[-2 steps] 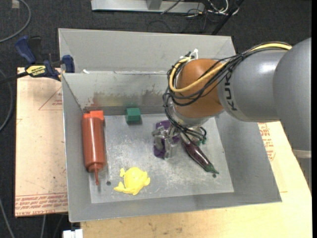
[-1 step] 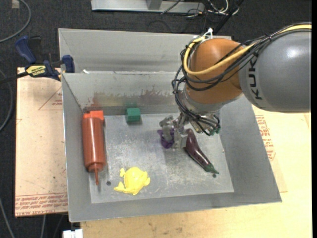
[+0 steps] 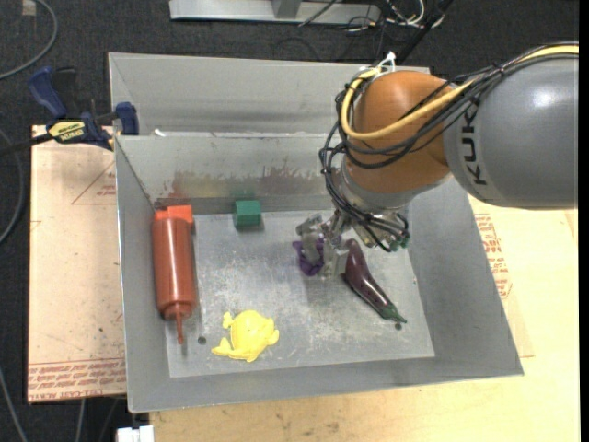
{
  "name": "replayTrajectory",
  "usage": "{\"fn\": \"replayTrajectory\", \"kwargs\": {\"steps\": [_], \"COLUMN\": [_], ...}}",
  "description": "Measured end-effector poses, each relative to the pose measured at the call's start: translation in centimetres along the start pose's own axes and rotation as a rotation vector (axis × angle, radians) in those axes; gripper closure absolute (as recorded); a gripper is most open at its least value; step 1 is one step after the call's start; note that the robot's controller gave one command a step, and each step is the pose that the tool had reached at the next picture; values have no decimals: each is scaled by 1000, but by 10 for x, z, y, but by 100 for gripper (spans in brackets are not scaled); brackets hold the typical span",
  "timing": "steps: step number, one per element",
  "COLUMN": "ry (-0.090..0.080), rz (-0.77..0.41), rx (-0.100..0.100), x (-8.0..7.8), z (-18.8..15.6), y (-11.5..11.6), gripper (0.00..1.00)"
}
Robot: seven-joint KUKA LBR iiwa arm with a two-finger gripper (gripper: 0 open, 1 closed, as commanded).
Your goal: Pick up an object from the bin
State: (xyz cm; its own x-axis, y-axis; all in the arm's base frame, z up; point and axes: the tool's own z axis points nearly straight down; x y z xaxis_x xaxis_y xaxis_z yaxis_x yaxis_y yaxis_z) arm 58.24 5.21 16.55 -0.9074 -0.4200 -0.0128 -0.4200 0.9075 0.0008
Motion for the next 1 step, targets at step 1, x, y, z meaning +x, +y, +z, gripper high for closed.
{"fn": "replayTrajectory", "kwargs": {"steps": [1], "ry": [-13], "rz": [-28], "rx": [5], "x": [-13], "z": [-182], "y": [1], "gripper": [100]}}
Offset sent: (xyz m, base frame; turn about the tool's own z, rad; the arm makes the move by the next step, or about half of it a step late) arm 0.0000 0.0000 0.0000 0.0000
